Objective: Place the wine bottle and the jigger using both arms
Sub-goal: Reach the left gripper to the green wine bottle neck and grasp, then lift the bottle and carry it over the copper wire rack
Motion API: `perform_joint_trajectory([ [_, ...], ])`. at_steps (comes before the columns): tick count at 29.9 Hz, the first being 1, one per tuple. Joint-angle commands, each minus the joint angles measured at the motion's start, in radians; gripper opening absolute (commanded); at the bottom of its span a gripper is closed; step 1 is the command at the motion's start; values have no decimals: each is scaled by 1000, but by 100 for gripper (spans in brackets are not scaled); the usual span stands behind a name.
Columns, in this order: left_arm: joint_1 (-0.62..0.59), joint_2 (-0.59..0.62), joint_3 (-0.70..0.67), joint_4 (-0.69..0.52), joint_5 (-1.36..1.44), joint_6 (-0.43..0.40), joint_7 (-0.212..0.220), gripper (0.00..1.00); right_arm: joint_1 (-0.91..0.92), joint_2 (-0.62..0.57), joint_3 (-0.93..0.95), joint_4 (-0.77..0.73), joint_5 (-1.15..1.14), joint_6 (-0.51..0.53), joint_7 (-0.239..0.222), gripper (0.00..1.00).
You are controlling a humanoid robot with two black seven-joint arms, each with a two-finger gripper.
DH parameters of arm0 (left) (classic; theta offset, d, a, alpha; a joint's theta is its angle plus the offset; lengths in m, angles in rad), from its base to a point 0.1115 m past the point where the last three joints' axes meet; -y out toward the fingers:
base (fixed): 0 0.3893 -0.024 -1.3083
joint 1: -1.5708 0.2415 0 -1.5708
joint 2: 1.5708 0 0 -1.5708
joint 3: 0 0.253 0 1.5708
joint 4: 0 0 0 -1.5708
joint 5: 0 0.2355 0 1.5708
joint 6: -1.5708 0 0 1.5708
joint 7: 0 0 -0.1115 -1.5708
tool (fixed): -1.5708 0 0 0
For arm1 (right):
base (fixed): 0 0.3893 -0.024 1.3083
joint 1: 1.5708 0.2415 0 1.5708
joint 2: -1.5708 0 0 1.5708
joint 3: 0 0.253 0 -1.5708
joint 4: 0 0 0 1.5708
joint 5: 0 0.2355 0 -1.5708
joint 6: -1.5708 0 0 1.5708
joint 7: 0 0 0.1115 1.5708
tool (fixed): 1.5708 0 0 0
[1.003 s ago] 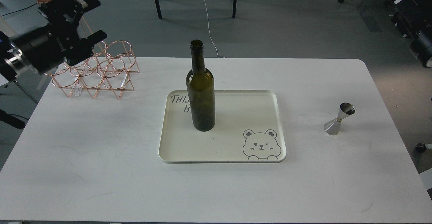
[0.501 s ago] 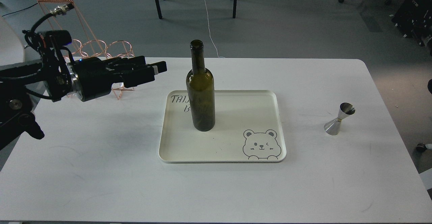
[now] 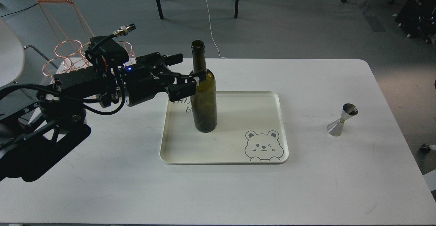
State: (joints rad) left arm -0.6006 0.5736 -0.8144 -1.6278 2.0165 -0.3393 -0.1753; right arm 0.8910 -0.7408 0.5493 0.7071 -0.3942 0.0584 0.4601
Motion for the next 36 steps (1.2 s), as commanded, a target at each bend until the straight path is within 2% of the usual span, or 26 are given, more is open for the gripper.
perform_joint_trajectory([
  [1, -2, -35, 0, 14, 16, 0, 2, 89, 0, 0, 0, 0, 0, 0, 0, 97],
  [5, -13, -69, 0, 43, 19, 0, 22, 86, 0, 0, 0, 0, 0, 0, 0, 97],
  [8, -22, -80, 0, 80, 19, 3, 26, 79, 0, 0, 0, 2, 0, 0, 0, 97],
  [9, -27, -80, 0, 83, 19, 8, 26, 75, 0, 0, 0, 2, 0, 0, 0, 97],
  [10, -34, -80, 0, 85, 19, 11, 26, 66, 0, 0, 0, 2, 0, 0, 0, 97],
  [12, -41, -80, 0, 86, 19, 11, 26, 40, 0, 0, 0, 2, 0, 0, 0, 97],
  [15, -44, -80, 0, 86, 19, 13, 28, 28, -1, 0, -2, 0, 0, 0, 0, 97],
  [21, -53, -69, -5, 69, 18, 16, 27, 12, -4, 0, 0, 0, 0, 0, 0, 97],
  [30, -90, -3, -51, 11, -16, 39, 25, 9, 2, -2, -2, 2, 0, 0, 0, 97],
  [36, -153, 208, -89, 22, -166, 43, 16, 9, 5, -3, -2, 2, 0, 1, 0, 97],
])
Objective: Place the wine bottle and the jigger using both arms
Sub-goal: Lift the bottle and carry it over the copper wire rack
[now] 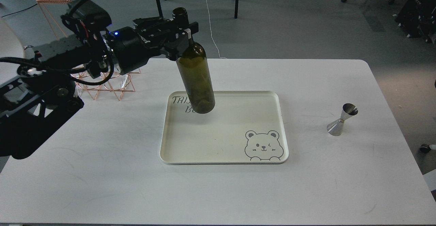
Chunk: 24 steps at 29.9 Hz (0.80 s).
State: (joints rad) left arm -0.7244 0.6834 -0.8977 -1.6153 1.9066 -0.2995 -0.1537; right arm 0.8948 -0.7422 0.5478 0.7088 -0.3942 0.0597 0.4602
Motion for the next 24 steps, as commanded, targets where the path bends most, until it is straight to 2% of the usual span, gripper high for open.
perform_joint_trajectory([
  [1, -41, 145, -6, 15, -75, 3, -7, 10, 0, 0, 0, 0, 0, 0, 0, 97],
  [4, -59, 240, -1, 58, -103, 26, -10, 10, 0, 0, 0, 0, 0, 0, 0, 97],
  [7, -93, 278, 13, 141, -104, 31, -20, 10, 0, 1, 0, 0, 0, 0, 0, 97],
  [10, -136, 280, 16, 245, -93, 31, -46, 10, 0, 1, 0, 3, 0, -1, -1, 97],
  [14, -170, 266, 32, 340, -92, 36, -47, 10, 10, 4, -2, 0, 0, 0, -3, 97],
  [24, -220, 222, 217, 482, -95, 184, -49, 11, 13, 3, -3, 0, 0, 0, -3, 97],
])
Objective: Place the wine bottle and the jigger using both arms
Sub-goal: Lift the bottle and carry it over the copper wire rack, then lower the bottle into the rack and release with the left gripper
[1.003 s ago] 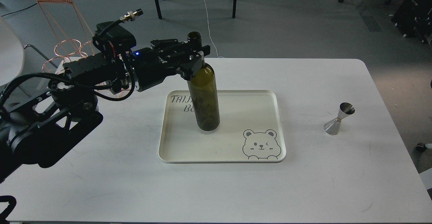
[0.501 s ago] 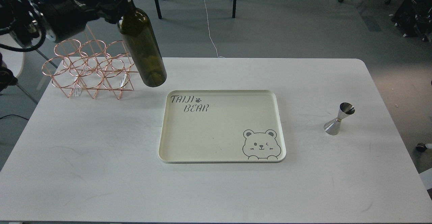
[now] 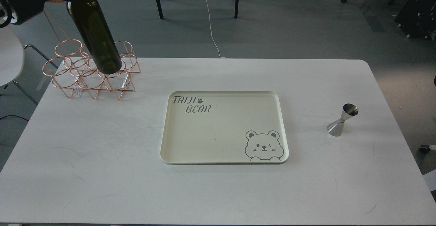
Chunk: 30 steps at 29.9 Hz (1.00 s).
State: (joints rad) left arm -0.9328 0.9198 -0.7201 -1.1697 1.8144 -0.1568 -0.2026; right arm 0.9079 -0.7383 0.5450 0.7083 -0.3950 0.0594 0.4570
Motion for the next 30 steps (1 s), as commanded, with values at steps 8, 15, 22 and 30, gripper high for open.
perform_joint_trajectory([
  [8, -15, -30, 59, 50, -13, 51, -1, 12, 0, -1, 0, 0, -1, 0, 0, 97],
  [15, -14, -33, 100, 50, -17, 49, 0, 14, 0, -1, -2, 0, -1, 0, 0, 97],
  [22, -9, -84, 119, 73, -18, 51, 3, 19, 0, -1, -3, 0, -1, 0, 0, 97],
  [30, -6, -124, 175, 137, -20, 56, 2, 31, 2, -1, -5, 13, -1, 0, 0, 97],
])
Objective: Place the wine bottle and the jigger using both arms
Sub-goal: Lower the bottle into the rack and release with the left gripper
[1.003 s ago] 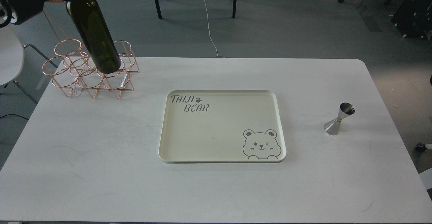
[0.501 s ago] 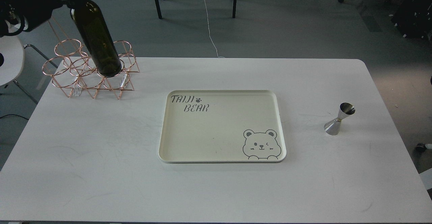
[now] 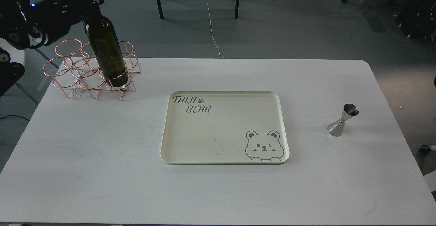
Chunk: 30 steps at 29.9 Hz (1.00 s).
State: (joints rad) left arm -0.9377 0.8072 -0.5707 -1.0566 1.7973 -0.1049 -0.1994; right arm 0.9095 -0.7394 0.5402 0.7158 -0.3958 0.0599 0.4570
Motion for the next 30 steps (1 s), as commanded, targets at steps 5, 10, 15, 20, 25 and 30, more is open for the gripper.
perform_joint_trajectory([
  [5, 0, -28, 31, 78, -38, 22, -3, 45, 0, 0, 0, 4, 0, 0, 0, 97],
  [10, 0, -33, 45, 102, -52, 24, -2, 64, -1, 2, 0, 4, 2, 0, 0, 97],
  [15, -7, -31, 41, 102, -104, 25, -2, 78, 0, 2, 0, 4, 0, 0, 0, 97],
  [20, -13, 13, 6, 102, -371, 56, -8, 97, 0, -1, 4, 4, 2, 0, 0, 97],
  [25, -62, 98, 8, 104, -813, 53, -6, 98, -6, -9, 9, -1, 2, 9, 2, 99],
  [30, -62, 168, 15, 112, -1182, 21, -5, 98, -11, -9, 11, -4, 2, 5, 2, 99],
])
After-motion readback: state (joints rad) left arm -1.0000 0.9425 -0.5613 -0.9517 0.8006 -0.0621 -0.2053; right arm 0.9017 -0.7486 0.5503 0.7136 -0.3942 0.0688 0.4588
